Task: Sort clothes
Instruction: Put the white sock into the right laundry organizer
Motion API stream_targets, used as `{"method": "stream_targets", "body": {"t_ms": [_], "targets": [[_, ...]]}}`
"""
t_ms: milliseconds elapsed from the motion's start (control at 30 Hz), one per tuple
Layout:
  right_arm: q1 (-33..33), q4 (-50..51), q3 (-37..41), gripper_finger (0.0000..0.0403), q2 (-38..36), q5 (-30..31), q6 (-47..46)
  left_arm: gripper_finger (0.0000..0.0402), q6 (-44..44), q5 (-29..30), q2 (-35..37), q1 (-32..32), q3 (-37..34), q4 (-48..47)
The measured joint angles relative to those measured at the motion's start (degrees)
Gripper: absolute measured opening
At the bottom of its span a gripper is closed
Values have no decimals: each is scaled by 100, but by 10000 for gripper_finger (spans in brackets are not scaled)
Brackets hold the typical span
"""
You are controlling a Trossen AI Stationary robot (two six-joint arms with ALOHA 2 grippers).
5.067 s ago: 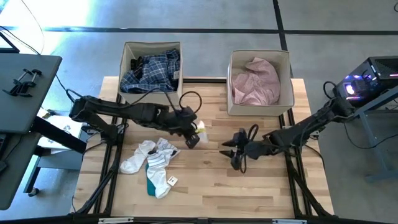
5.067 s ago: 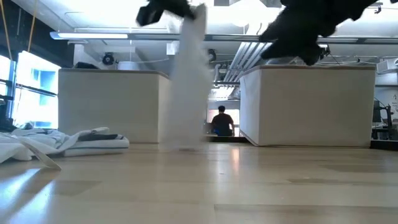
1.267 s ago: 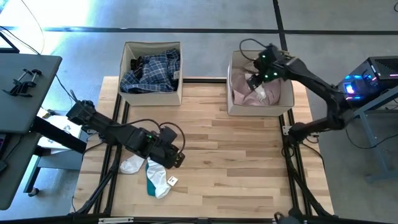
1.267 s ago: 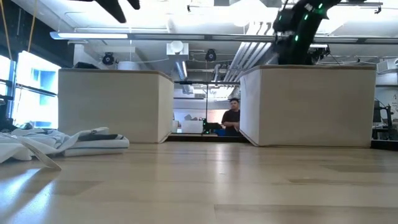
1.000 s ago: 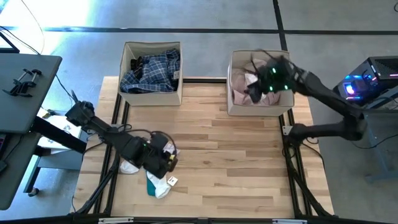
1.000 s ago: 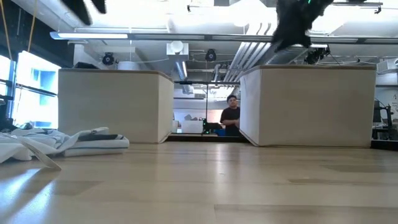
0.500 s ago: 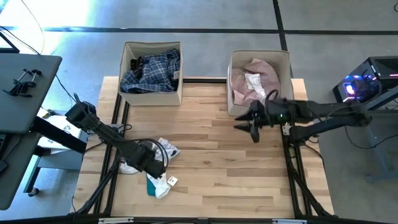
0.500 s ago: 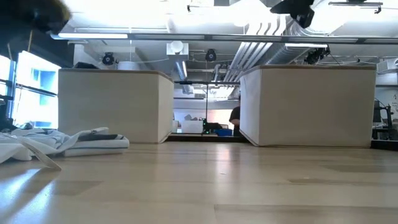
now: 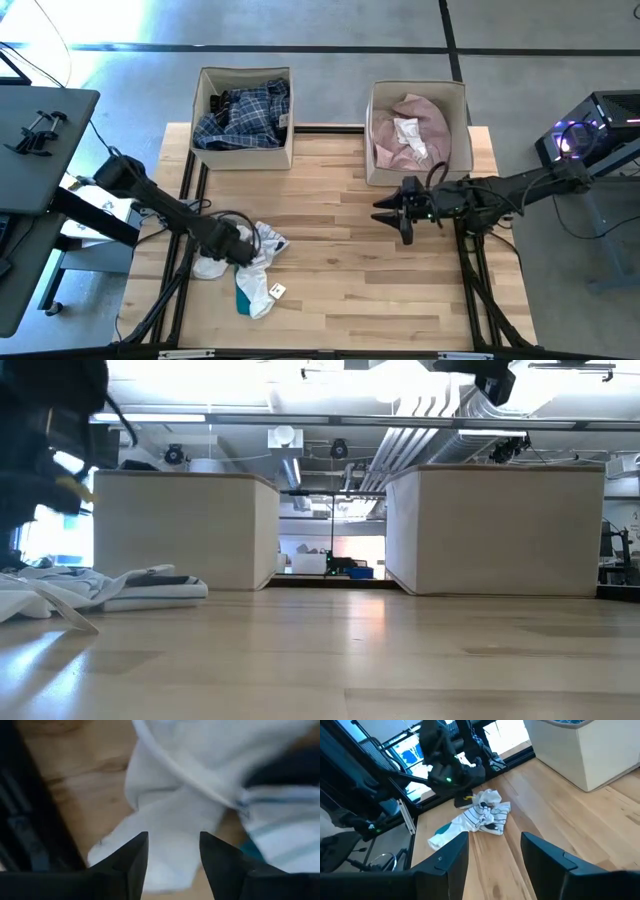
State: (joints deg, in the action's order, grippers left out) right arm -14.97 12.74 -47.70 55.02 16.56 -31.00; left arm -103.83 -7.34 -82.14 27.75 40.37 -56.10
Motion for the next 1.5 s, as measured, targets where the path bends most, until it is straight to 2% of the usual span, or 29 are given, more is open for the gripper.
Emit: {"method": "stream_targets", "body": {"t_ms": [167, 400, 600, 767, 933, 1033, 1167, 1333, 1500], "targets": [[1, -68, 0, 170, 0, 1, -7, 121, 68, -80, 180, -55, -545, 707], [1, -88, 0, 170, 11, 2, 0, 14, 692, -92, 208, -52, -496, 594], [1, -86, 0, 170, 11, -67, 9, 4, 755, 28, 517, 42, 151, -307], [-67, -126, 0, 170, 45, -160, 569, 1, 729, 808, 859, 217, 1200, -1200], [-132, -526, -2, 170, 240, -420, 1176, 1, 1608, 2055, 962, 224, 2292, -1226], [-132, -1050, -2, 170, 498, -525, 1426, 1, 2542, 2828, 925, 192, 2723, -690], [-127, -1888, -2, 170, 909, -518, 1694, 0, 3906, 3583, 873, 117, 2922, 505], [-75, -2111, -283, 179, 1355, -533, 1605, 0, 5019, 3825, 679, -96, 2941, 1861], [-69, -2053, -706, 222, 1744, -568, 1605, 0, 6002, 3772, 399, -297, 2941, 3152]]}}
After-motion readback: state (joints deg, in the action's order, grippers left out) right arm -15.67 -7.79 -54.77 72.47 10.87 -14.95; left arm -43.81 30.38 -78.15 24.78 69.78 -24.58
